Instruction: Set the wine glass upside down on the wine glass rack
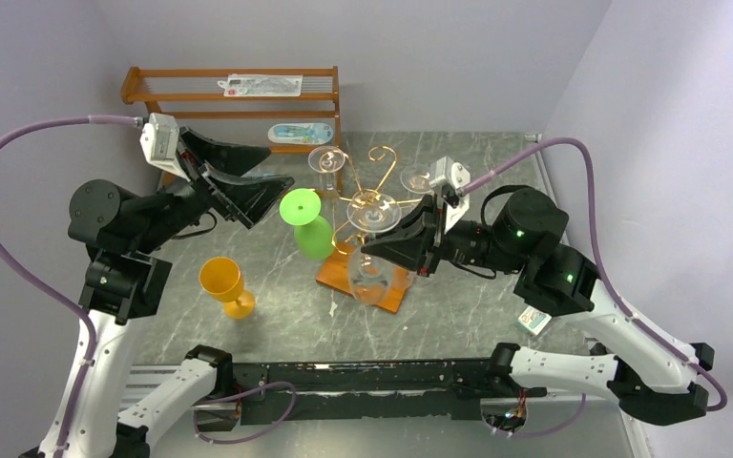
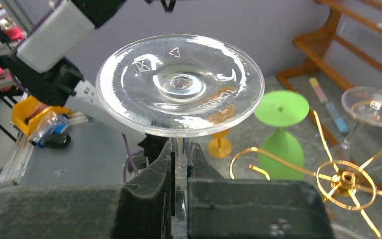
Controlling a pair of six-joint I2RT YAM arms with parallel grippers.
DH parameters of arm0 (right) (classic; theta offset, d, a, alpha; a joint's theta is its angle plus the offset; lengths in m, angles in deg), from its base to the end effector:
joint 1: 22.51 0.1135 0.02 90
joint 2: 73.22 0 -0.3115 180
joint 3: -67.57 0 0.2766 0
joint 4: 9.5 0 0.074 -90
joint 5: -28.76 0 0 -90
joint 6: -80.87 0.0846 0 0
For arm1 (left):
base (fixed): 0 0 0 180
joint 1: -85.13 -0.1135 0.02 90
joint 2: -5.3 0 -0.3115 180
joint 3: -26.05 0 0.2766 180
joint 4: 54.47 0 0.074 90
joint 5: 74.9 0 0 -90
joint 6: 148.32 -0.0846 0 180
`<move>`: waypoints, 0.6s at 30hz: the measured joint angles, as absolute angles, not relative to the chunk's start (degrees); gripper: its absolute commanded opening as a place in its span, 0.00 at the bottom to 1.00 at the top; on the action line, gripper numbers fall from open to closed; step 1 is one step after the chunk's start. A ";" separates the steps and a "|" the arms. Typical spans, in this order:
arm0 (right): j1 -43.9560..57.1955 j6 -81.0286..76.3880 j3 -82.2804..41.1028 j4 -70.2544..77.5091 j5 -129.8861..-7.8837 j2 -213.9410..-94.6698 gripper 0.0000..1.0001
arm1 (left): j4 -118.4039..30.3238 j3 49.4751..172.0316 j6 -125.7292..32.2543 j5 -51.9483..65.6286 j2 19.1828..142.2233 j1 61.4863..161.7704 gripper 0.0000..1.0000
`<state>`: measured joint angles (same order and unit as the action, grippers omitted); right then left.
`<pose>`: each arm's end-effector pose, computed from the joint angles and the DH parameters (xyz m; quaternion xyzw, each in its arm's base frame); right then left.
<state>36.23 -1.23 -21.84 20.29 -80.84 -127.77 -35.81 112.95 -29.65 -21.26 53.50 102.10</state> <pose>0.0896 0.2023 0.5389 -0.3990 0.5470 0.4953 0.5443 0.1401 -0.0952 0.5674 0.1988 0.5679 -0.4668 0.6481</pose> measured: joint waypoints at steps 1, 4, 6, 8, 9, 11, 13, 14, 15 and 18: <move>36.23 -1.23 -21.31 21.23 -81.06 -127.33 0.00 | -35.57 112.95 -29.70 -21.15 53.70 102.10 0.91; 36.23 -1.26 -19.50 24.38 -80.34 -126.04 0.00 | -34.69 112.97 -30.05 -20.93 54.64 102.10 0.91; 36.23 -1.21 -17.81 26.25 -79.05 -125.21 0.00 | -34.49 112.97 -30.07 -20.86 55.14 102.10 0.91; 36.21 -1.02 -16.22 27.85 -77.58 -124.66 0.00 | -34.32 112.97 -30.05 -20.84 55.82 102.10 0.90; 36.23 -0.82 -15.19 28.33 -76.73 -124.42 0.00 | -34.30 112.97 -30.05 -20.82 56.15 102.10 0.91; 36.23 -0.56 -13.79 28.92 -75.40 -124.23 0.00 | -34.28 112.97 -30.00 -20.75 56.76 102.10 0.91; 36.23 -0.23 -12.57 29.16 -73.82 -124.14 0.00 | -34.30 112.95 -29.78 -20.75 57.02 102.10 0.91; 36.23 -0.16 -12.00 29.12 -73.08 -124.12 0.00 | -34.30 112.93 -29.59 -20.75 57.04 102.10 0.90; 36.23 -0.08 -11.35 29.07 -72.01 -124.03 0.00 | -34.34 112.91 -29.28 -20.78 57.04 102.10 0.90; 36.21 0.03 -9.44 28.94 -69.63 -123.57 0.00 | -34.43 112.69 -28.23 -21.10 57.04 102.10 0.91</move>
<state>36.21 0.03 -9.44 28.94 -69.63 -123.57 -34.43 112.69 -28.23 -21.10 57.04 102.10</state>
